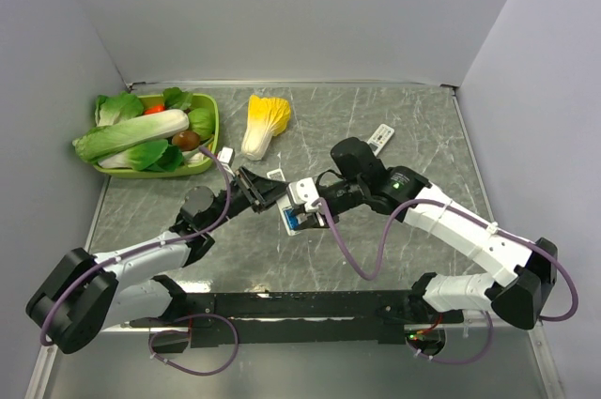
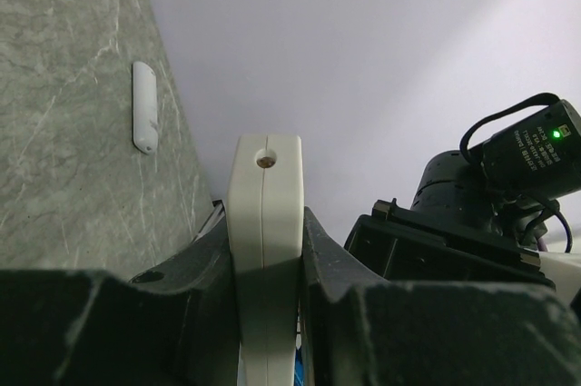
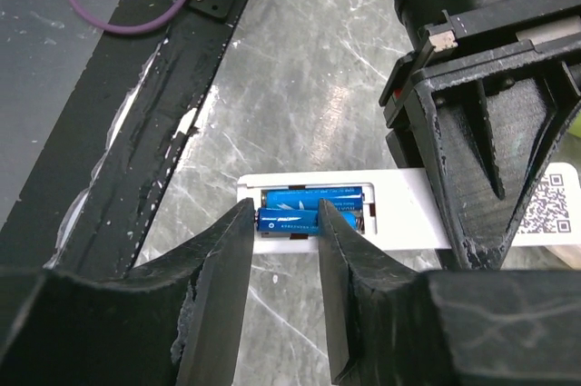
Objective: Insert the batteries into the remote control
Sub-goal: Load the battery into the remote control.
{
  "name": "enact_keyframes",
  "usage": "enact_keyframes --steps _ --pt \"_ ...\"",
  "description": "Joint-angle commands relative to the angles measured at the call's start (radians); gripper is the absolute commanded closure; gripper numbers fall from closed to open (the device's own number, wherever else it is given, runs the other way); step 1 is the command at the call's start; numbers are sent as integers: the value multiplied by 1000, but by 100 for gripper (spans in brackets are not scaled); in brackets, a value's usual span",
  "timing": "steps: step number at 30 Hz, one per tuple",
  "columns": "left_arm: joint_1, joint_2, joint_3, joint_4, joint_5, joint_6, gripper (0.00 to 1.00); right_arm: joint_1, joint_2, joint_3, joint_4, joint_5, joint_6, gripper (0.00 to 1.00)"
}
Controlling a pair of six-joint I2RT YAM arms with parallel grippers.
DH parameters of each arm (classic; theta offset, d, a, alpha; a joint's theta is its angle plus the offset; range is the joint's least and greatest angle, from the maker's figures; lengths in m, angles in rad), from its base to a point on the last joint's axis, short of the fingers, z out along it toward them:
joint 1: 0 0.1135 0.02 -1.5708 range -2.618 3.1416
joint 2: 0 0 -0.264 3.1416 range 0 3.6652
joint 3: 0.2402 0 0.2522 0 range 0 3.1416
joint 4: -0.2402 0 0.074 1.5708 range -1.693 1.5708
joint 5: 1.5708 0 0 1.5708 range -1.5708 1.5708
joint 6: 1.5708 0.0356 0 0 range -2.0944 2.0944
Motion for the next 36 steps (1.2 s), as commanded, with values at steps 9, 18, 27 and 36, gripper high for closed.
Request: enact_keyframes --steps 9,18,27,36 --pt "13 -34 57 153 47 -48 99 -4 32 -54 32 68 -32 67" --pt "22 -15 60 260 102 -103 99 -18 32 -171 157 172 -2 69" --pt "27 -15 47 352 127 -171 99 -33 68 -261 302 226 33 69" --pt "100 -84 -1 216 125 -125 99 -47 71 -216 305 108 143 67"
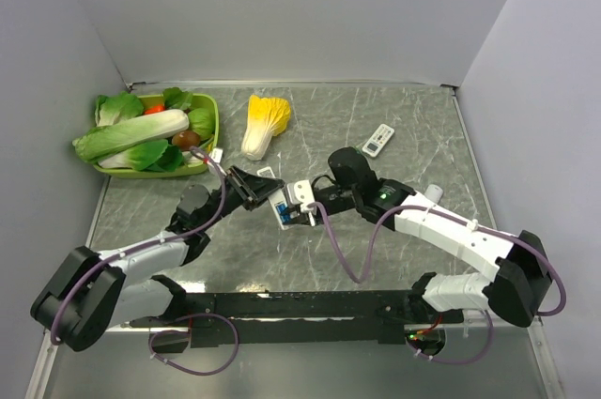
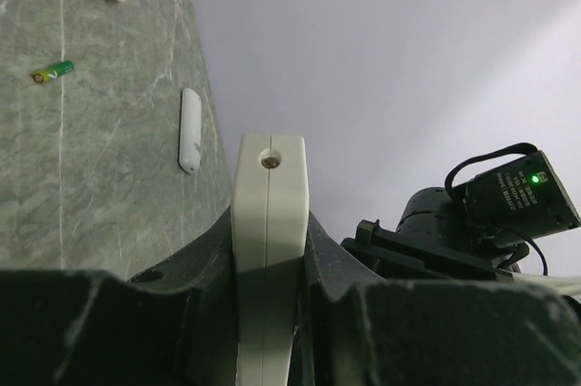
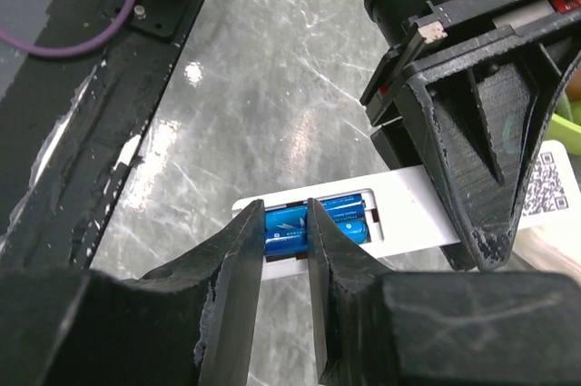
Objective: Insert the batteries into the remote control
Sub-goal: Load the battery into the remote control.
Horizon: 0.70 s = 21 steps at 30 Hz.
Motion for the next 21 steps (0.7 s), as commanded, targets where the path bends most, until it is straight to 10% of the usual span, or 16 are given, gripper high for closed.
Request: enact_keyframes --steps 1,6,21 --pt "17 -129 42 135 104 -98 99 -34 43 34 -89 74 81 65" --pt "70 -190 85 -293 8 164 99 -33 15 132 -52 17 246 47" --pt "165 -330 62 -726 -219 405 99 -57 191 313 -60 377 717 16"
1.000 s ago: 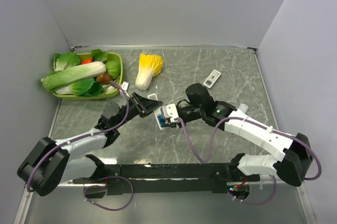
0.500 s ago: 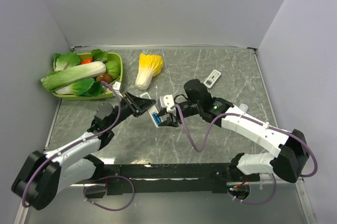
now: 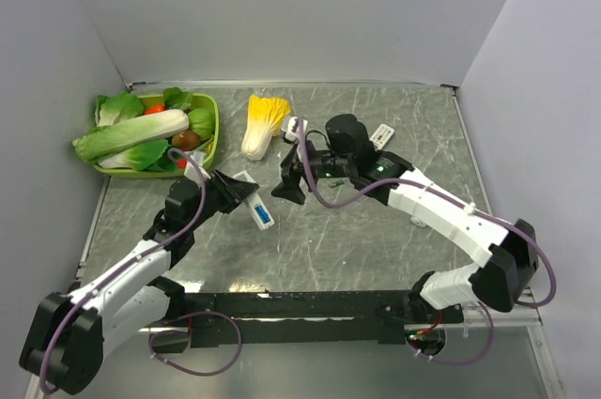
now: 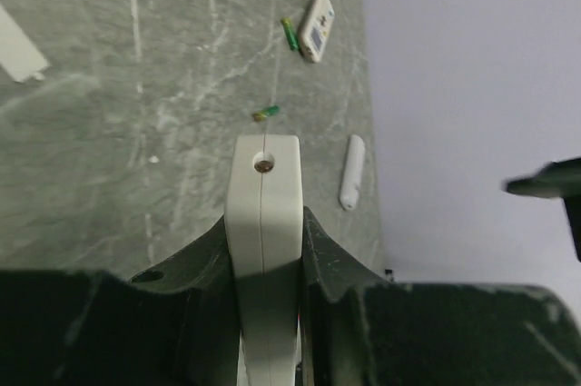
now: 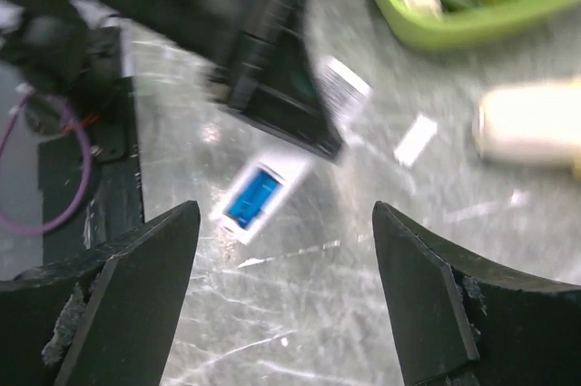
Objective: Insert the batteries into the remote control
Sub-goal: Load the battery into the remote control.
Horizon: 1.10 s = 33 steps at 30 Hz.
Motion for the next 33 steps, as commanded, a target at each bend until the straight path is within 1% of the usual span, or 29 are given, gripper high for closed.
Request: enact_keyframes --steps 1,3,5,8,10,11,12,14,15,16,19,22,24,28,30,31,33 --pt "19 -116 29 -175 -128 123 99 -5 102 37 -27 167 180 17" --pt "30 -162 16 -207 -129 131 99 -5 154 52 -44 178 205 20" --pt "45 -192 -3 -192 -107 123 99 -4 174 48 -23 130 248 21" --pt "51 -214 -34 -151 -84 97 99 -5 196 15 14 100 289 21" --pt "60 -222 -54 -146 -87 82 99 -4 230 32 -12 95 297 21" --pt "64 -229 -60 -143 -84 82 99 -4 239 41 -33 77 291 21" --pt "67 -235 -73 -140 -84 79 99 -4 248 45 -26 26 292 22" --pt "74 -258 -96 -91 -77 62 99 -4 242 9 41 -89 327 22" --pt "77 -264 -118 -68 -67 50 99 -4 237 -18 103 -151 344 22" --pt "80 -272 -127 -5 -57 24 99 -4 237 -27 129 -176 384 22" --pt "82 -306 -149 79 -27 -9 99 -5 253 -41 161 -229 439 22" --pt "82 -335 -153 119 -17 -19 99 -5 270 -60 197 -261 487 21" --pt "82 -343 -156 164 -6 -36 99 -4 282 -70 210 -266 506 21" --pt "82 -343 -166 234 17 -71 99 -5 311 -77 253 -322 561 21" --pt "82 -343 -167 262 26 -88 99 -5 316 -90 316 -353 587 23" --pt "82 -340 -169 270 26 -91 99 -5 316 -95 354 -359 607 27" --pt "82 -340 -170 282 29 -99 99 -7 319 -103 376 -381 630 31"
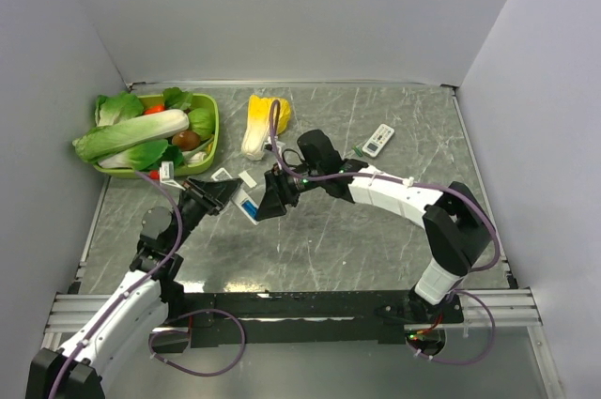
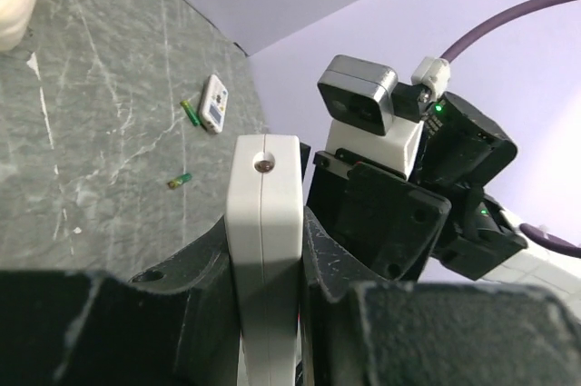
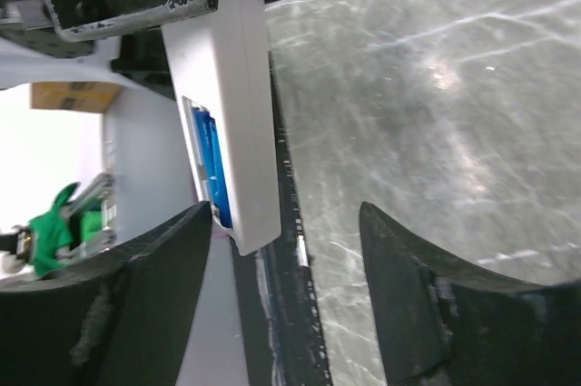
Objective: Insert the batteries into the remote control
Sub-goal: Load the battery into the remote control.
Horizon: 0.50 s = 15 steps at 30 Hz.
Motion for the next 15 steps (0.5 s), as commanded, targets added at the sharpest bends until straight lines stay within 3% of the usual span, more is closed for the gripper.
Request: enact_keyframes --steps 1,8,15 --pt "5 -3 -7 122 34 -45 99 -8 17 -18 164 -91 87 35" --pt "6 -9 -15 142 29 -68 99 -28 19 -85 328 -161 186 49" --pt "6 -3 -30 182 31 -88 99 -35 19 -93 318 -161 188 83"
